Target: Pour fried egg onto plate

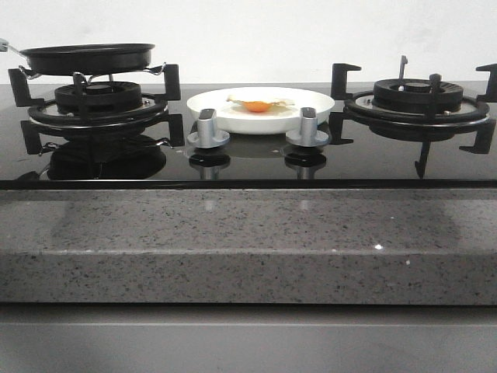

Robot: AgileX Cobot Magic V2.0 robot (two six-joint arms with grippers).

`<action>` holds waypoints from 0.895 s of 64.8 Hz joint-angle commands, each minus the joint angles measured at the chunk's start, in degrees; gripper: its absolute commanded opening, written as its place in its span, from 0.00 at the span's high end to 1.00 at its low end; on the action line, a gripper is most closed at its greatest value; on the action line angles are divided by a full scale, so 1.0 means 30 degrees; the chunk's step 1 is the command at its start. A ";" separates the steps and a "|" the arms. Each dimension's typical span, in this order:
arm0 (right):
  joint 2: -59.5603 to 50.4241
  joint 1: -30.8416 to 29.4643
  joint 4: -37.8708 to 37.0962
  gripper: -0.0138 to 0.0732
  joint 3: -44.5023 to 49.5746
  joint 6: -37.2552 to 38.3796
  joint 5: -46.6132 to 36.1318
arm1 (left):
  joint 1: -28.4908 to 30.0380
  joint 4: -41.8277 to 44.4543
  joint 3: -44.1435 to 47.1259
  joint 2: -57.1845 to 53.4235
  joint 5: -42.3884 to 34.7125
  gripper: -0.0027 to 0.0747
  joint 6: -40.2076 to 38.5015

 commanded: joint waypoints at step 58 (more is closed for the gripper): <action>-0.6159 0.0048 -0.0325 0.92 0.4453 -0.0246 -0.1887 | -0.0102 -0.0302 -0.0522 0.0000 -0.1418 0.95 -0.0212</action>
